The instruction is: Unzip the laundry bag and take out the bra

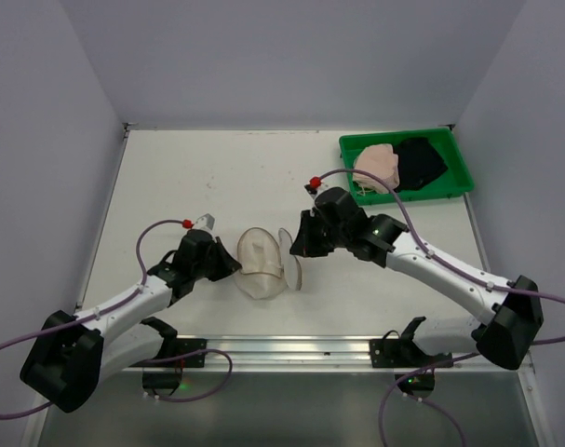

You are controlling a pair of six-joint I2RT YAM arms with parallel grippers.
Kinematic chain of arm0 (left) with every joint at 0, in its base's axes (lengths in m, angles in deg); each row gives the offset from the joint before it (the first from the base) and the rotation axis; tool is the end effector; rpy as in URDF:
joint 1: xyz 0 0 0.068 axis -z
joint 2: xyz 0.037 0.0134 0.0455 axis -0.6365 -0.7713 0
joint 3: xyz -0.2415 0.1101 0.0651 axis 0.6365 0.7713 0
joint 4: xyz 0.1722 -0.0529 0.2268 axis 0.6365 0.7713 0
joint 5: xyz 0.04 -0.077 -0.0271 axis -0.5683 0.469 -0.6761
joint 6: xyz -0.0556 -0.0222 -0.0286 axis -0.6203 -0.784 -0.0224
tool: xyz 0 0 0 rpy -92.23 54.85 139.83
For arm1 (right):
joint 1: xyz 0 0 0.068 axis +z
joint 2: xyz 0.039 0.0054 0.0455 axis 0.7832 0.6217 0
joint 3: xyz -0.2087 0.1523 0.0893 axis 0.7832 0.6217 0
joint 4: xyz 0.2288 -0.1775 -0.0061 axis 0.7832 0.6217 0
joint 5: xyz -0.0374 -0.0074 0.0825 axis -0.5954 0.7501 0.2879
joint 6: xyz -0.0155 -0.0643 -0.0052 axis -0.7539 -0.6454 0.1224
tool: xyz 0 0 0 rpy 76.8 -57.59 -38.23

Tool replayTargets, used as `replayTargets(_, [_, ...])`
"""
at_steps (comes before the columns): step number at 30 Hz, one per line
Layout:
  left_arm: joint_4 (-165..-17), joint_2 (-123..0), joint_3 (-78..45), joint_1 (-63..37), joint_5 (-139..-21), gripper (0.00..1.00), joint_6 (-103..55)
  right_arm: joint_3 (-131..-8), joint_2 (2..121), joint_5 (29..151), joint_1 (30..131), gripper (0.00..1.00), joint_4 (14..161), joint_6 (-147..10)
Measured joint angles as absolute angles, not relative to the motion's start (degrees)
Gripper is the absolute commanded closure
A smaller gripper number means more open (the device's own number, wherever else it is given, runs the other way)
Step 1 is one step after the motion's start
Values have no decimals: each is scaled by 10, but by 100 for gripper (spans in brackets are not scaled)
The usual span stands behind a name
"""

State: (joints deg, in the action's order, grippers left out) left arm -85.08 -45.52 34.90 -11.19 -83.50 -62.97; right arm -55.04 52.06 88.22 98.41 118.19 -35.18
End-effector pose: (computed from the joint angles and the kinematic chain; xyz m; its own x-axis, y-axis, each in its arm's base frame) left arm 0.2011 -0.1134 0.1298 -0.7864 -0.4514 -0.4217 -0.1286 0.7873 -0.6031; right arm 0.2099 0.2315 0.2889 -0.8484 0.0296 -0.5285 -0.3008 0.7946 0.5274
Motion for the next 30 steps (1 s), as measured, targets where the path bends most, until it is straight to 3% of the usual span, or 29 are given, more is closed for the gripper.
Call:
replayTargets(19, [-880,-400,413,-109,-828,100,-643,-643,815,920,1059,100,968,-273])
replayTargets(30, [-881,-385,440,-109,-821,99,-650,-637,914,942,1060,100,833,-263])
